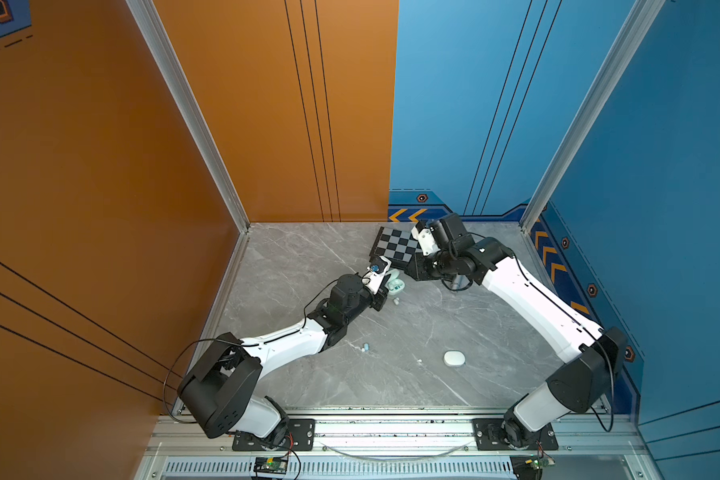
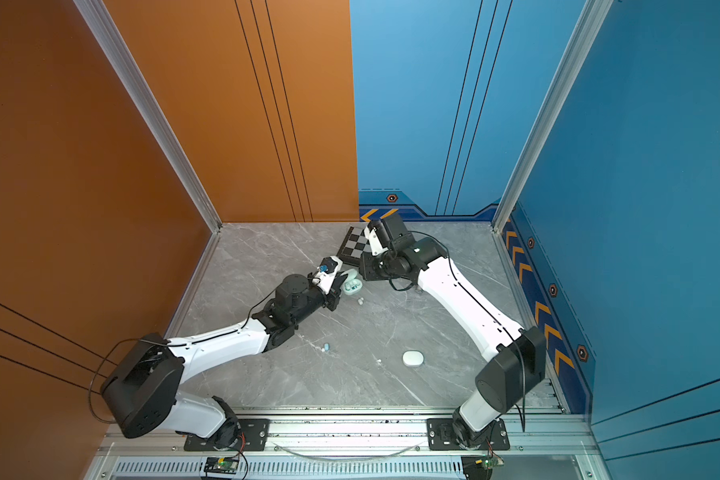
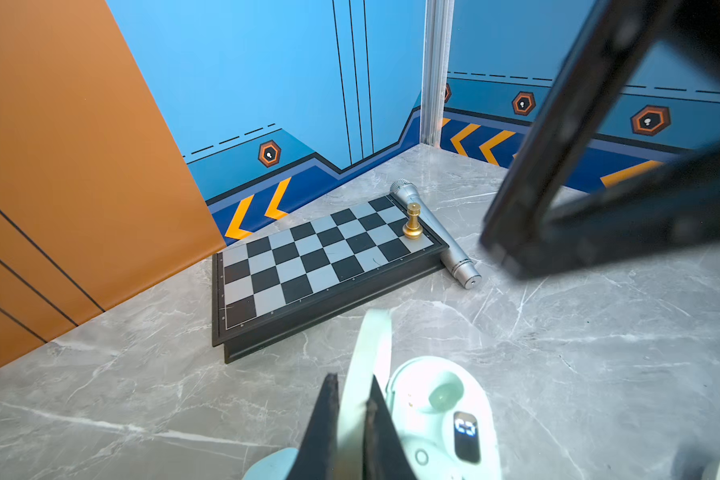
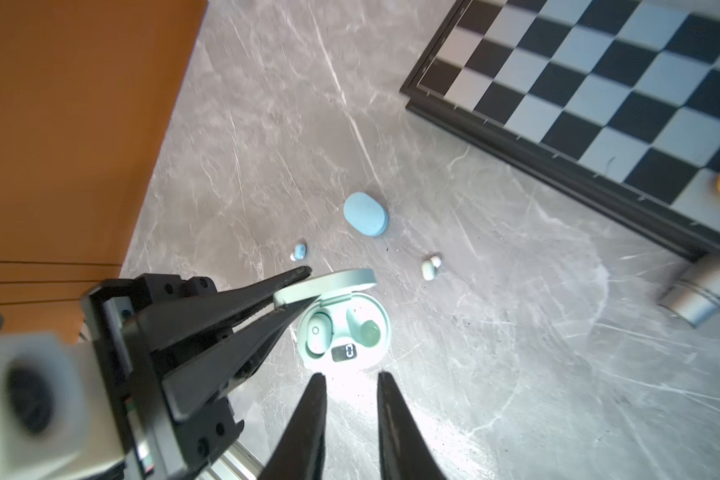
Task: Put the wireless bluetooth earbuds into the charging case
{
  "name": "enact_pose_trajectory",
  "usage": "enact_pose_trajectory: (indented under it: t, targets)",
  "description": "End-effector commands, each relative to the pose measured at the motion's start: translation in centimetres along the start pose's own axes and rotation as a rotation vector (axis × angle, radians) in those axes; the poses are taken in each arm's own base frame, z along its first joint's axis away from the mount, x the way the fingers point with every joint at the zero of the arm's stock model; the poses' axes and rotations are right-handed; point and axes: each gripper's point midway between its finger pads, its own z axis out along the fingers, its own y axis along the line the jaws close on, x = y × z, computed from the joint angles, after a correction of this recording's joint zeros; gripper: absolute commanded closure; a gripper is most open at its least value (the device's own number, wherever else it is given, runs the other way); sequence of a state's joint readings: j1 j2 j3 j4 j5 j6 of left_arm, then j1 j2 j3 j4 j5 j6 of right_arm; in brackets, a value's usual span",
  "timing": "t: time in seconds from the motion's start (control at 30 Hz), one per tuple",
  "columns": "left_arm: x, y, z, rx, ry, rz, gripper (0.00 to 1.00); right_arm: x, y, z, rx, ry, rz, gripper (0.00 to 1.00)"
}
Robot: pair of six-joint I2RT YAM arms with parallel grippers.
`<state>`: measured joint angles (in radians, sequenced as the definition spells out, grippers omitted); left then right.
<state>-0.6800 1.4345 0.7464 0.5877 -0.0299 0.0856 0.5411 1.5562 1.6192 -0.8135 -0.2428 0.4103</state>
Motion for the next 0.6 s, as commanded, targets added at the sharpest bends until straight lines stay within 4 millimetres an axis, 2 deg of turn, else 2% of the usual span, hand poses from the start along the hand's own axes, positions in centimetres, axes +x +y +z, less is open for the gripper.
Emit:
enact_pose_trajectory:
  t: [0.0, 0.1, 0.23, 0.33, 0.57]
  targets:
    - [-0.8, 0.8, -1.5, -0.003, -0.039, 0.016, 1.0, -0.7, -2.4, -1.0, -0.013, -0.023, 0.134, 0.75]
    - [-0.4, 1.7, -2.8, -0.026, -0.042, 0.012, 1.0, 0.1, -3.8, 0.3, -0.041, 0.025, 0.185, 0.75]
    - [0.3, 2.2, -4.5, -0.042, -0.035, 0.008, 1.0, 2.4, -6.0, 4.0, 0.032, 0.112, 0.234, 0.75]
    - [0.8, 2.6, -5.7, -0.064, -0.025, 0.009, 1.0, 4.6, -6.2, 7.3, 0.046, 0.222, 0.215, 0.7]
    - [2.0, 3.1, -7.7, -0.097, 0.003, 0.011, 1.0, 8.8, -6.1, 14.1, 0.136, 0.384, 0.021, 0.6]
